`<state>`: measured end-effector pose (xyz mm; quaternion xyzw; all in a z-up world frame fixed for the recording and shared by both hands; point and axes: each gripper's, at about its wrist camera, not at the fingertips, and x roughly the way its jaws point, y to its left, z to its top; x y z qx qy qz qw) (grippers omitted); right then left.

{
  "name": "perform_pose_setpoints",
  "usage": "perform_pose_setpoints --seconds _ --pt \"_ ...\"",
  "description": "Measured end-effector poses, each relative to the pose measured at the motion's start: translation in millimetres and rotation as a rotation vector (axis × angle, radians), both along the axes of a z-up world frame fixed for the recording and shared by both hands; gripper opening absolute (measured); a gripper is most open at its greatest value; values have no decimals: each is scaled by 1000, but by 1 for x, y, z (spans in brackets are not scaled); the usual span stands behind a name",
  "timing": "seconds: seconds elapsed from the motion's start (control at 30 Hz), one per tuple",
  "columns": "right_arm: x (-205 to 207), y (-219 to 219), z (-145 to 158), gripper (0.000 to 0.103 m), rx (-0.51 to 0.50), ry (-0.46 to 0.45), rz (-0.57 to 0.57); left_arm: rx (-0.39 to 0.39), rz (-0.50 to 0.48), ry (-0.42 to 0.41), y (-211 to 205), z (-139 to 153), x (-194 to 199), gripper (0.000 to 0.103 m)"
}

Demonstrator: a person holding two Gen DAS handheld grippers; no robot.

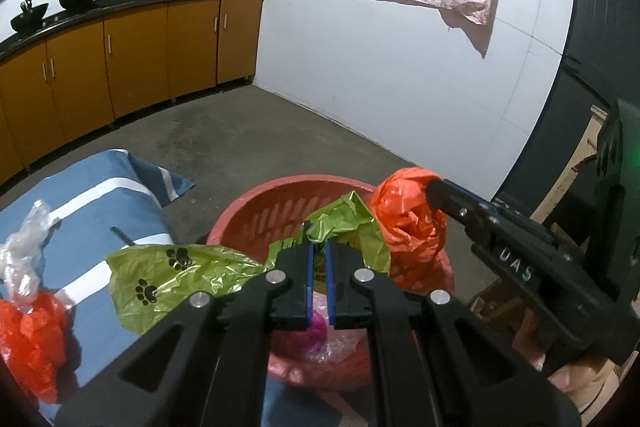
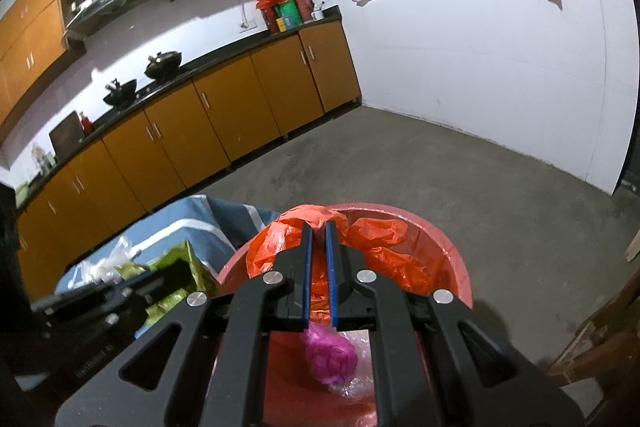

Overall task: Collect trash
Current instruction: 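Carry the green and red bags with both tools over the red basket, then open both tools to drop the bags into the basket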

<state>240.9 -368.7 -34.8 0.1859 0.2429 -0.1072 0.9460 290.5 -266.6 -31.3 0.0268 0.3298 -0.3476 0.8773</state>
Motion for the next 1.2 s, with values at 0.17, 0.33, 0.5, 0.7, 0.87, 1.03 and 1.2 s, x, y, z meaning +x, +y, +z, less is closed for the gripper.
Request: perform_pose_setpoints --seconds 0.17,0.33,0.5,0.7,0.87,1.03,1.2 --pt "7 -8 -2 7 29 -6 9 -7 -12 10 -12 -4 9 7" --pt "6 -16 -11 9 57 9 10 -24 9 32 -12 -9 14 31" --pt "1 -22 -14 22 58 26 -5 -18 30 46 -8 -12 17 41" --pt "-7 -14 -10 36 2 30 -19 -1 75 34 6 -11 15 51" --pt "-14 -10 -5 36 -15 32 -30 4 118 12 24 -3 12 56" --pt "-17 1 4 36 -21 25 -29 14 163 -1 46 6 5 57" --pt "-24 21 14 36 -36 11 2 26 217 -12 73 12 -5 58"
